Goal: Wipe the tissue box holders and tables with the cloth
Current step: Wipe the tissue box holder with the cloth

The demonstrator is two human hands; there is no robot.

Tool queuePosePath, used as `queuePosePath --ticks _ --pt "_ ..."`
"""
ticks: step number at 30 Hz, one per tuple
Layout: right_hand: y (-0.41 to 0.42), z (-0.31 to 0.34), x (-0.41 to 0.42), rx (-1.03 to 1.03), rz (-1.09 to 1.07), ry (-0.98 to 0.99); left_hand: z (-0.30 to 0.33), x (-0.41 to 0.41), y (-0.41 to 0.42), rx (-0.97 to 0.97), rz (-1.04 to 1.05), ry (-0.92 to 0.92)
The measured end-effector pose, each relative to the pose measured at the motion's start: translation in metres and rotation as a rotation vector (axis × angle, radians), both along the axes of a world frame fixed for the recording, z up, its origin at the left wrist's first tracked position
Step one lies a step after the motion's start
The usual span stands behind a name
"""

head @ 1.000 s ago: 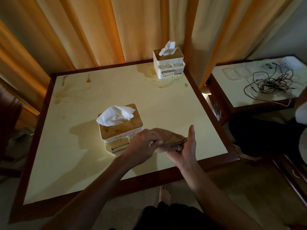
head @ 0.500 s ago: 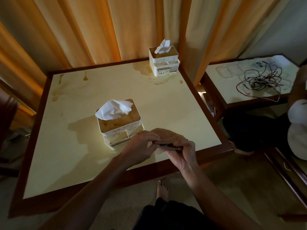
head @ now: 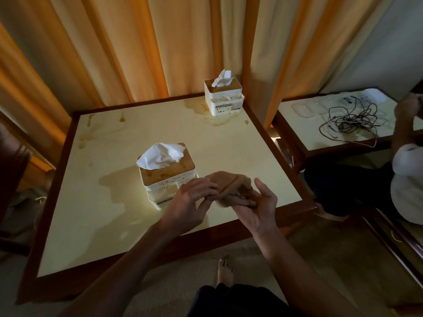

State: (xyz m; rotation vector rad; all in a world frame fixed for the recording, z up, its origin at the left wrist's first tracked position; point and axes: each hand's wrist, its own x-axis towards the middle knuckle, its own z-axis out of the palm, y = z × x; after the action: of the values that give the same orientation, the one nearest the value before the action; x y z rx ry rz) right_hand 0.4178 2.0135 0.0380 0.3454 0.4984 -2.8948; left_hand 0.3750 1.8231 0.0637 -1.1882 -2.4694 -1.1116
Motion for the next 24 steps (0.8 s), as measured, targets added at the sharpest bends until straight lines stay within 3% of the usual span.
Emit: queuePosePath --ticks 2,4,6,9,10,12,17,24 --pt "0.000 -0.001 0.001 -0.020 0.012 -0.039 -0.005 0.003 -0.006 -0.020 -0.012 -0.026" --pt "-0.002 -0.001 0.002 -0.006 0.025 -0.014 -0.006 0.008 -0.010 0.012 0.004 -0.162" --pt "-0.003 -0.001 0.002 0.031 0.046 -0.006 0.000 0.015 -0.007 0.238 0.138 -0.457" --pt "-0.005 0.005 0.005 0.081 0.101 0.043 0.011 0.012 0.004 0.603 0.455 -1.092" --pt "-0.005 0.008 0.006 0.115 0.119 0.048 0.013 0.009 0.006 0.633 0.479 -1.272" --pt "-0.006 0.014 0.008 0.183 0.139 0.021 0.018 0.007 0.010 0.611 0.434 -1.456" --pt "-0.009 0.023 0.009 0.527 0.089 -0.073 0.015 0.008 0.023 0.640 0.532 -1.313" --pt "-0.003 0.043 0.011 1.074 -0.048 0.035 0.026 0.006 0.017 0.514 0.358 -0.719"
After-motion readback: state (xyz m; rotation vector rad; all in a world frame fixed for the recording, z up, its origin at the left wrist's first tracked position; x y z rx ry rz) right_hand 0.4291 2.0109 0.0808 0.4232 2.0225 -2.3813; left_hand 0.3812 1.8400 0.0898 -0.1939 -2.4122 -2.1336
